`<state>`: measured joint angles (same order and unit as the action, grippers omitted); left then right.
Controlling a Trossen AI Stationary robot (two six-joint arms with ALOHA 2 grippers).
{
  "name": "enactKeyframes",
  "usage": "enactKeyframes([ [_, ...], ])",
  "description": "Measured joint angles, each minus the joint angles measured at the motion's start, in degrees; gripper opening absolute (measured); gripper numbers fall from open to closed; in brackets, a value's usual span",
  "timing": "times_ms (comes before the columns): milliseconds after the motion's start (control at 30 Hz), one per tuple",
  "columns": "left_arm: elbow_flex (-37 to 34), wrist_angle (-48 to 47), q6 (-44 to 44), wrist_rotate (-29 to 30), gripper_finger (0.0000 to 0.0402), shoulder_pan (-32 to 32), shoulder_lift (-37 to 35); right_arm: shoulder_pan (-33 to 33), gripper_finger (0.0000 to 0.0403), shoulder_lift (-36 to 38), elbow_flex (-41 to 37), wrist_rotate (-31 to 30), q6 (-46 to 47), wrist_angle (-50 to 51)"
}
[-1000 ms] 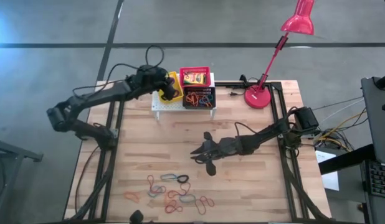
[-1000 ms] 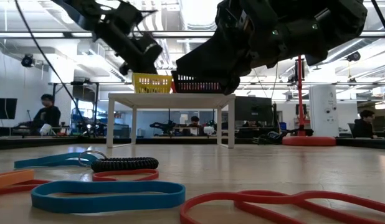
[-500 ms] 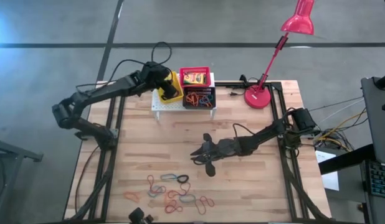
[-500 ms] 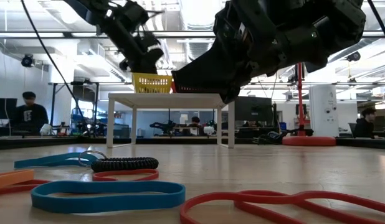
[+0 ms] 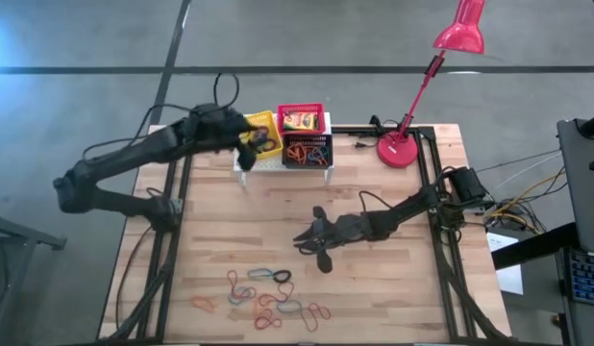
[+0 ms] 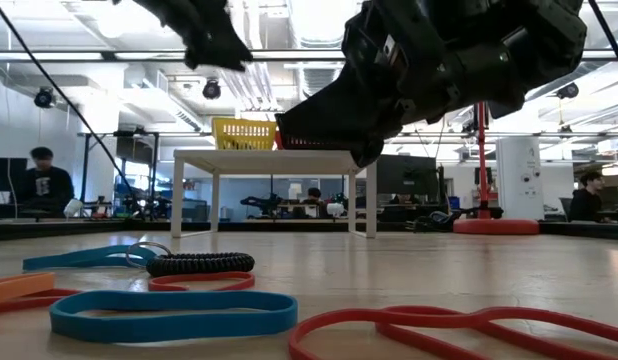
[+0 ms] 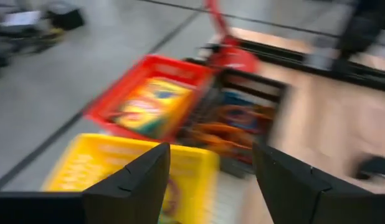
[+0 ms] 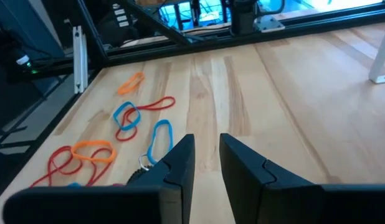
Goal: Pick & Place Office Desk Supplies
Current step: Put the blue rubber band into the black bin on the shelf
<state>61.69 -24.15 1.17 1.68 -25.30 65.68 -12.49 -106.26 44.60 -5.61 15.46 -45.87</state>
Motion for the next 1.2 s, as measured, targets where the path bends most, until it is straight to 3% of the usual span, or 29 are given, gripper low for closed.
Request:
enactKeyframes([
  [167, -0.2, -5.0, -1.2, 0.3, 0.0209, 14.2, -2.7, -0.7, 0.0081, 0.0, 0.0, 3.3, 0.0, 0.1],
  [267, -0.6, -6.0, -1.9, 3.5, 0.0198, 25.0, -2.4, -1.3, 0.0089, 0.0, 0.0, 5.2, 0.0, 0.2],
  [500, -10.7, 2.4, -4.4, 25.2, 0.0186, 49.1, -2.1, -2.4, 0.0120, 0.0, 0.0, 5.7, 0.8, 2.0],
  [600, -16.8, 6.4, -7.1, 30.8, 0.0186, 56.0, -2.1, -2.4, 0.0136, 0.0, 0.0, 5.6, 1.3, 2.4],
  [733, -26.1, 14.2, -13.5, 30.8, 0.0186, 61.3, -2.1, -2.4, 0.0152, 0.0, 0.4, 5.6, 1.1, 2.4],
  [933, -39.2, 27.2, -26.4, 25.6, 0.0186, 65.7, -2.0, -2.4, 0.0160, 0.0, 2.0, 5.6, 0.4, 2.4],
  [1200, -42.9, 34.0, -29.2, 25.7, 0.0186, 67.3, 0.1, -2.4, 0.0149, 0.0, 2.6, 5.5, -2.2, 2.4],
])
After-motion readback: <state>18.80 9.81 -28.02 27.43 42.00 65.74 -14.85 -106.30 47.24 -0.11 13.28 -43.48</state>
